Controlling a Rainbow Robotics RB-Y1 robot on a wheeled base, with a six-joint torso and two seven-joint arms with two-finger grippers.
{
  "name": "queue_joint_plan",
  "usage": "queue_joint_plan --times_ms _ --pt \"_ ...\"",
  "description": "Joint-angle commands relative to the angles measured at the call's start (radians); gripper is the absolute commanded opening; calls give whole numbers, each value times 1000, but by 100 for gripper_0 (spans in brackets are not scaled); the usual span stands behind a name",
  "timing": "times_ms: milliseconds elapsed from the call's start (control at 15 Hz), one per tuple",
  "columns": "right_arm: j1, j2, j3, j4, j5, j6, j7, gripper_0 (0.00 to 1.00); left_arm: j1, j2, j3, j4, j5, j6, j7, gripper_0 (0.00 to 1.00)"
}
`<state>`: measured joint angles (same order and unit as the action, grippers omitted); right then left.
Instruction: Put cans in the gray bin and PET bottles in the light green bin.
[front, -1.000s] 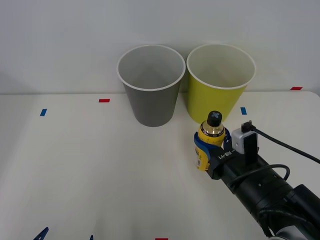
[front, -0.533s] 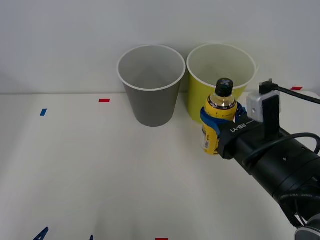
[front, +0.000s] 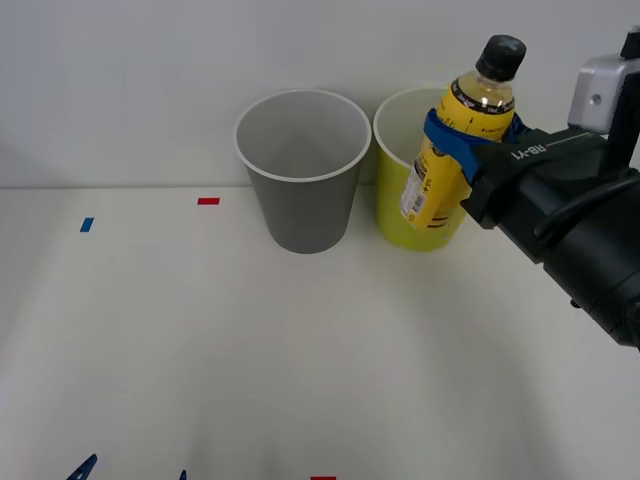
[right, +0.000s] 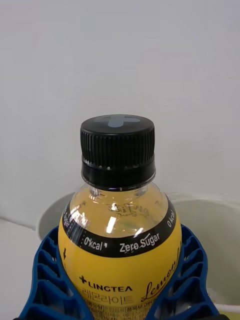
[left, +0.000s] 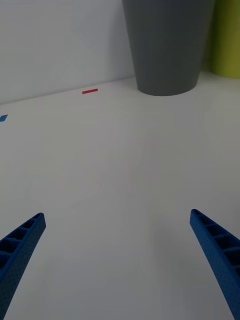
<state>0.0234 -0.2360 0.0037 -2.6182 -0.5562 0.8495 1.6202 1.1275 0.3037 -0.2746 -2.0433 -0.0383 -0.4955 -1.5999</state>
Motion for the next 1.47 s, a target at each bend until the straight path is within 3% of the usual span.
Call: queue_joint_plan --times_ms 67,200,533,1133,1267,1467 --pt "-99 47 -108 0 -105 99 9 0 0 0 0 0 0 0 0 100" --pt "-163 50 -157 53 -151 100 30 0 0 0 0 0 0 0 0 100" --pt "-309 21 -189 236 -111 91 55 0 0 0 0 0 0 0 0 100" --pt "-481 -35 -143 621 -39 -115 101 0 0 0 0 0 0 0 0 100" --pt "-497 -35 -128 665 12 -144 101 0 0 0 0 0 0 0 0 100" --pt "-497 -34 -122 672 12 -144 99 0 0 0 0 0 0 0 0 100"
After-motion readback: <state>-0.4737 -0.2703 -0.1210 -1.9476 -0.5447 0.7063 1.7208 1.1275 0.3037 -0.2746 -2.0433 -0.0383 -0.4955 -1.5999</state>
